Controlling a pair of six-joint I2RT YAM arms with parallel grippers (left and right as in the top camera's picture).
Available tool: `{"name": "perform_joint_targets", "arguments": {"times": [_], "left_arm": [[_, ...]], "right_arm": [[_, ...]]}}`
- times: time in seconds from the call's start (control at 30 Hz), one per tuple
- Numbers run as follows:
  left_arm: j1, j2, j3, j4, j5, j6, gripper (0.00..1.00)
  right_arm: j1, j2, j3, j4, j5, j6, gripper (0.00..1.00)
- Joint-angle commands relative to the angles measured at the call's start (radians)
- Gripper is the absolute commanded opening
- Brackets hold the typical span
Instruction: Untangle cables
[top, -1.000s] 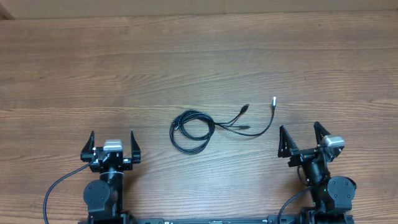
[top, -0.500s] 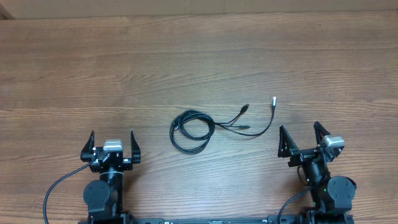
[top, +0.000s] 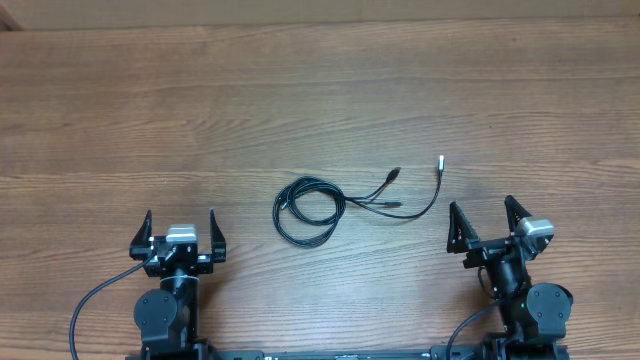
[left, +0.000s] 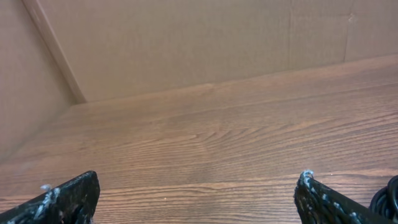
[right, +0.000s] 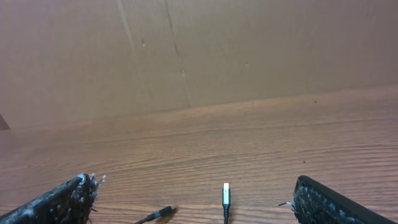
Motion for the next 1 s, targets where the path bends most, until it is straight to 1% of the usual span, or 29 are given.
{"name": "perform_joint_targets", "arguments": {"times": [0.0,0.07,0.2,0.43,0.7,0.87,0.97], "left_arm": [[0.006,-0.009,-0.002,0.0,0.007,0.016,0.99],[0.006,-0.009,-0.002,0.0,0.027,0.003,1.0],[0.006,-0.009,-0.002,0.025,0.014,0.004,1.0],[0.006,-0.009,-0.001,0.126,0.137,0.003,1.0],[0.006,-0.001,0.07,0.113,0.183,-0.001,1.0],[0.006,0.088,0.171,0.093,0.226,0.0,1.0],[0.006,0.193,0.248,0.093,0.243,0.0,1.0]], "right_arm": [[-0.004,-0.01,-0.01,0.005,0.003,-0.002,1.0],[-0.004,-0.01,-0.01,0.005,0.003,-0.002,1.0],[-0.004,-0.01,-0.01,0.005,0.003,-0.002,1.0],[-0.004,-0.01,-0.01,0.005,0.003,-0.002,1.0],[-0.004,-0.01,-0.01,0.005,0.003,-0.002,1.0],[-0.004,-0.01,-0.01,0.005,0.003,-0.002,1.0],[-0.004,-0.01,-0.01,0.005,0.003,-0.002,1.0]]}}
